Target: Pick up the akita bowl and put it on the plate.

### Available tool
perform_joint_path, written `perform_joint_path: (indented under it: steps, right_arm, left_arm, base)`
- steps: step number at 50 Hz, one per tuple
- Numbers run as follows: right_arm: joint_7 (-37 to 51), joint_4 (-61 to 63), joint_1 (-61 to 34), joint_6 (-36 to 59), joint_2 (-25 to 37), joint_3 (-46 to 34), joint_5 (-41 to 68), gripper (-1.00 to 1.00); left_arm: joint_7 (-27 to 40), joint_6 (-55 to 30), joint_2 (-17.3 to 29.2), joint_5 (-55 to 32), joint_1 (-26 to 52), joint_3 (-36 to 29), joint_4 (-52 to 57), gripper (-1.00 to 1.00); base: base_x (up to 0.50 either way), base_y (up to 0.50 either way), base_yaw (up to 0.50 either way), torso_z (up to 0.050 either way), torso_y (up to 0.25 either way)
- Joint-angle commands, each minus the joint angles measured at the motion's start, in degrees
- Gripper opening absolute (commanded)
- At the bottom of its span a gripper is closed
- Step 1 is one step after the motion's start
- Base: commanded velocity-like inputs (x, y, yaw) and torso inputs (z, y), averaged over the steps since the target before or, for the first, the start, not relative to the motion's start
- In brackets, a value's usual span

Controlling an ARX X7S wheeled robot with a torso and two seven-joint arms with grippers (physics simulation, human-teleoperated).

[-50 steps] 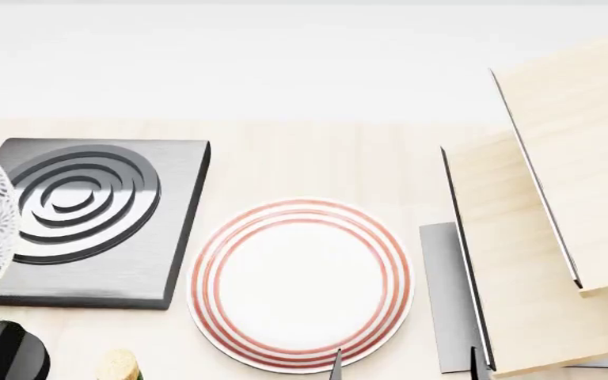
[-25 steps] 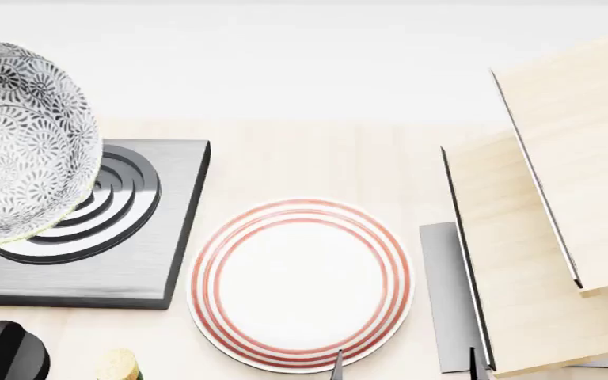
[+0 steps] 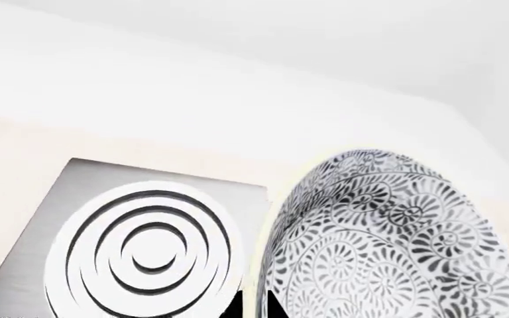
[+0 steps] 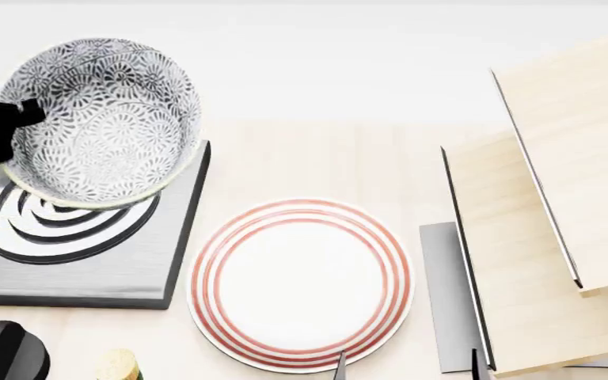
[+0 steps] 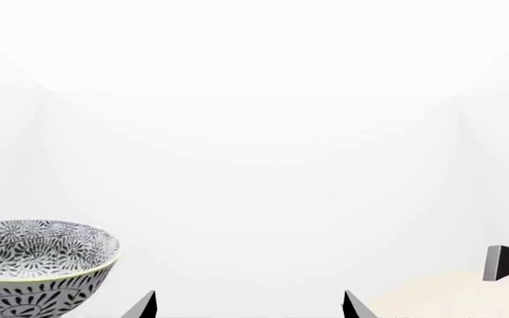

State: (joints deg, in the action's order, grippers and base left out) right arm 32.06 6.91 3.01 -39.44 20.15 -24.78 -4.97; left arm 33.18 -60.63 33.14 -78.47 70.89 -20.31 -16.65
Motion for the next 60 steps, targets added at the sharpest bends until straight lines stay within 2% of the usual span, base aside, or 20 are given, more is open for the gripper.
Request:
perform_joint_path:
  steps: [1, 11, 20, 34, 48, 59, 60]
  right_arm:
    - [0.2, -1.0, -0.3, -0.6, 0.0, -0.4, 0.3, 1.0]
    - [0.3, -1.3, -0.3, -0.7, 0.0, -0.8, 0.1, 1.0]
    - [0.3, -1.9, -0.4, -1.1, 0.0, -1.1, 0.1, 1.0]
    - [0.4, -2.1, -0.4, -1.1, 0.3, -1.5, 0.3, 1.0]
    - [0.6, -2.5, -0.6, -1.3, 0.5, -1.6, 0.5, 1.0]
    - [0.9, -3.6, -0.8, -1.8, 0.3, -2.0, 0.2, 1.0]
    - [0.8, -3.6, -0.8, -1.8, 0.3, -2.1, 0.1, 1.0]
  left_arm:
    - [-3.2, 0.7, -6.2, 0.6, 4.5, -1.3, -9.9, -1.0]
    - [-5.0, 0.7, -10.5, -1.6, 6.1, -0.6, -15.8, -1.0]
    - [-7.8, 2.0, -14.0, 0.5, 7.4, -3.1, -18.8, -1.0]
    - [-17.1, 5.6, -20.3, 8.4, 12.3, -10.5, -29.5, -1.0]
    - [-19.9, 7.1, -23.1, 13.2, 12.9, -16.0, -29.8, -1.0]
    - [-24.1, 9.8, -25.7, 13.9, 13.0, -16.5, -35.6, -1.0]
    - [-26.1, 10.4, -26.5, 13.8, 13.3, -16.4, -38.5, -1.0]
  base:
    - [0.0, 0.0, 0.0, 0.0, 0.0]
    - [0.0, 0.0, 0.0, 0.0, 0.0]
    - [0.0, 0.0, 0.0, 0.0, 0.0]
    - [0.0, 0.0, 0.0, 0.0, 0.001]
    - [0.0, 0.0, 0.0, 0.0, -0.037]
    - [0.0, 0.0, 0.0, 0.0, -0.029]
    - [0.0, 0.0, 0.0, 0.0, 0.0]
